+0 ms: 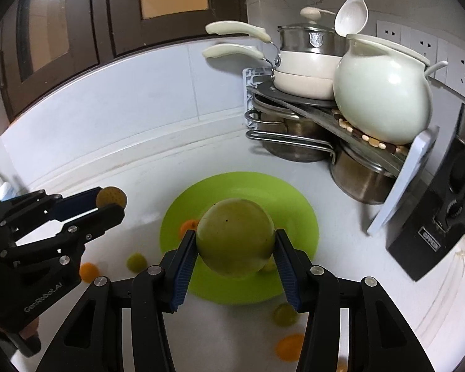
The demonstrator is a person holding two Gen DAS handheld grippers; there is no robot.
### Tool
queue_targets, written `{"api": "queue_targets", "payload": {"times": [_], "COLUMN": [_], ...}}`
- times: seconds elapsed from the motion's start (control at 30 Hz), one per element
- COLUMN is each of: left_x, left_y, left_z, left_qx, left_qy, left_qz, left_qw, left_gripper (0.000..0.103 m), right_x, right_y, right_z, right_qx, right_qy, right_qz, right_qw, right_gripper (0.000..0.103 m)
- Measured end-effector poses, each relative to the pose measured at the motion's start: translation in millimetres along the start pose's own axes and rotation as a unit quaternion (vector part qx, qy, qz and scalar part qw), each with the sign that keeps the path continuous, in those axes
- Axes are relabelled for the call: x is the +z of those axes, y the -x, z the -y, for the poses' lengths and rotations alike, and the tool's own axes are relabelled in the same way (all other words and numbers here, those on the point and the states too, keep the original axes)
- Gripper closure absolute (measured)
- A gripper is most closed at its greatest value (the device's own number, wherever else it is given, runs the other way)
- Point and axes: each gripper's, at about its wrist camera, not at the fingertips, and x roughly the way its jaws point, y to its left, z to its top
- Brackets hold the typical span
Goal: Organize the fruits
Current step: 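Carry the brown fruit in the left tool while the right tool carries the green pomelo to the plate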
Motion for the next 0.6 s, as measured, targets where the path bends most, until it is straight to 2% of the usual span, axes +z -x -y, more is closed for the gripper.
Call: {"api": "queue_targets", "payload": {"times": [0.33, 0.6], "left_x": [19.9, 30.7], "left_y": [-43.5, -86.8], "left_z": [-0.2, 0.4], "left_qx": [-0.008, -0.043], "left_qy": [-0.011, -0.016], "left_qz": [-0.028, -0.068], "left_qw": [0.9995, 0.9966], "left_gripper": [0.076, 0.076], "right_x": [27.7, 39.6], "right_y": [-35.8, -68.3], "right_z": [14.4, 24.2], "right_qx": [-0.015, -0.007], "right_qy": [0.007, 0.007], "right_qz": [-0.022, -0.058], "right_qw": [1.000, 0.998], "right_gripper": [0.053, 0.053]}}
